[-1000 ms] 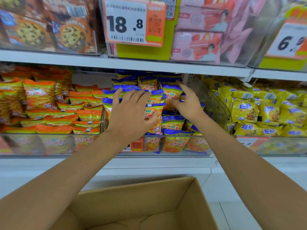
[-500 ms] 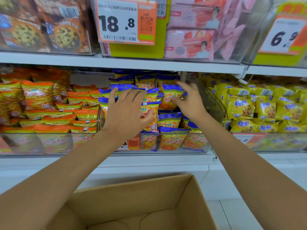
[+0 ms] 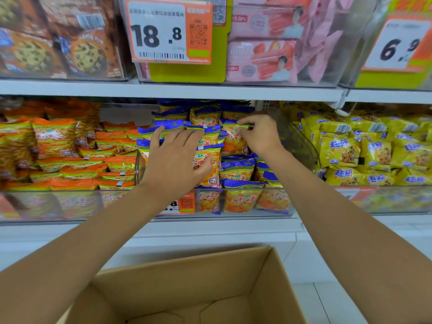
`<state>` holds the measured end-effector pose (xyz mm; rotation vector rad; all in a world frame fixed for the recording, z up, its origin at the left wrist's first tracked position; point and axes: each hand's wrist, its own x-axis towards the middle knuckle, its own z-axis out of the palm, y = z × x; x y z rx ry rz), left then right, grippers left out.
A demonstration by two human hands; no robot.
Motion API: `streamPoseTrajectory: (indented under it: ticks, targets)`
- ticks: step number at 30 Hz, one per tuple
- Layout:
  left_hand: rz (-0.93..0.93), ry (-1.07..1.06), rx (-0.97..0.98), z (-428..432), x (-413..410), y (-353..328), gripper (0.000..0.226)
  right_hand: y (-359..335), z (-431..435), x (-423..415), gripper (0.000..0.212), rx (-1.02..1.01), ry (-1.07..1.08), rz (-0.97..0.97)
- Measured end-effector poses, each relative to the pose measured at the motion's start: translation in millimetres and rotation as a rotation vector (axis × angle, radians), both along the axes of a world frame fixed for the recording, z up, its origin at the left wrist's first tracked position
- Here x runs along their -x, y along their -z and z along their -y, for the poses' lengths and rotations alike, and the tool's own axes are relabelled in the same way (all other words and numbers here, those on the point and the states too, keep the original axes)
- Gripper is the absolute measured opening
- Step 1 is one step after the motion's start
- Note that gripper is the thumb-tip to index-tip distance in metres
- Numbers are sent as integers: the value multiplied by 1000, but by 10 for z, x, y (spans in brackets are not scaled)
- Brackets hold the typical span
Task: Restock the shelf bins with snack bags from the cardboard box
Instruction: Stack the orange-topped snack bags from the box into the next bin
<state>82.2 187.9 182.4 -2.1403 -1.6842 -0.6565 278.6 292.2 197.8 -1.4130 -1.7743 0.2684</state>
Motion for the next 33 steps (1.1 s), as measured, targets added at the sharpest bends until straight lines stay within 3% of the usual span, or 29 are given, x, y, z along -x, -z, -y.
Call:
streamPoseTrajectory:
  ticks: [7, 11, 14, 17, 21, 25, 27, 30, 33]
  targets:
    - [-4, -1, -22, -33, 15, 47, 63, 60, 67, -131, 36, -13, 11, -110]
    - [-2, 1, -27, -32, 18, 49, 63, 29, 317, -78, 22, -136, 11, -115]
    - [-5, -3, -31, -28, 17, 47, 64, 40, 377, 91, 21, 44, -123, -125]
    - [-9, -7, -25, -14, 9, 35, 65, 52, 314, 248, 39, 184, -159, -123]
    - [-37, -4, -40, -5, 12, 38, 64, -30, 246, 326, 19, 164, -166, -354]
    - [-53, -4, -14, -38, 21, 36, 62, -52, 256, 353, 29, 284, -321, -417]
    - [-57, -10, 1, -43, 21, 33, 64, -65, 264, 274, 32, 238, -253, -480]
    - [-64, -8, 14, -38, 23, 27, 68, -21, 317, 33, 31, -53, 32, -116]
    - [-45, -11, 13, -27, 5, 33, 72, 134, 336, -28, 51, 32, -15, 103]
